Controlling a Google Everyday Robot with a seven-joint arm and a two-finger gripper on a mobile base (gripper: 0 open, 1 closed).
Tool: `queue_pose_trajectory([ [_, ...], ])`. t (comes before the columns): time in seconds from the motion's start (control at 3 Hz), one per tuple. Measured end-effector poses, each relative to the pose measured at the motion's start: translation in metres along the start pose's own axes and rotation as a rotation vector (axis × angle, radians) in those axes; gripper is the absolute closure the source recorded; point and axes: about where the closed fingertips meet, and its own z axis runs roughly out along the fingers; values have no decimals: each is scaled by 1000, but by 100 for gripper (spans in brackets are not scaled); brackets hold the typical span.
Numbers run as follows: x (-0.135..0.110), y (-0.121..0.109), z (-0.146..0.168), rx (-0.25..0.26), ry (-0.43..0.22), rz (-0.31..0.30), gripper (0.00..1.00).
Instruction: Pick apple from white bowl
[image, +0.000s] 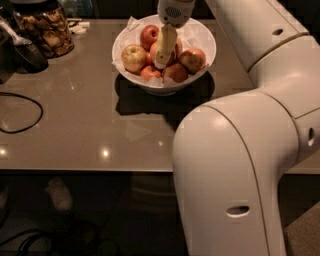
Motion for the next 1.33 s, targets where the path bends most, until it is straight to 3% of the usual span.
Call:
queue_pose_trajectory([
  [1.33,0,8,26,-67,12,-1,14],
])
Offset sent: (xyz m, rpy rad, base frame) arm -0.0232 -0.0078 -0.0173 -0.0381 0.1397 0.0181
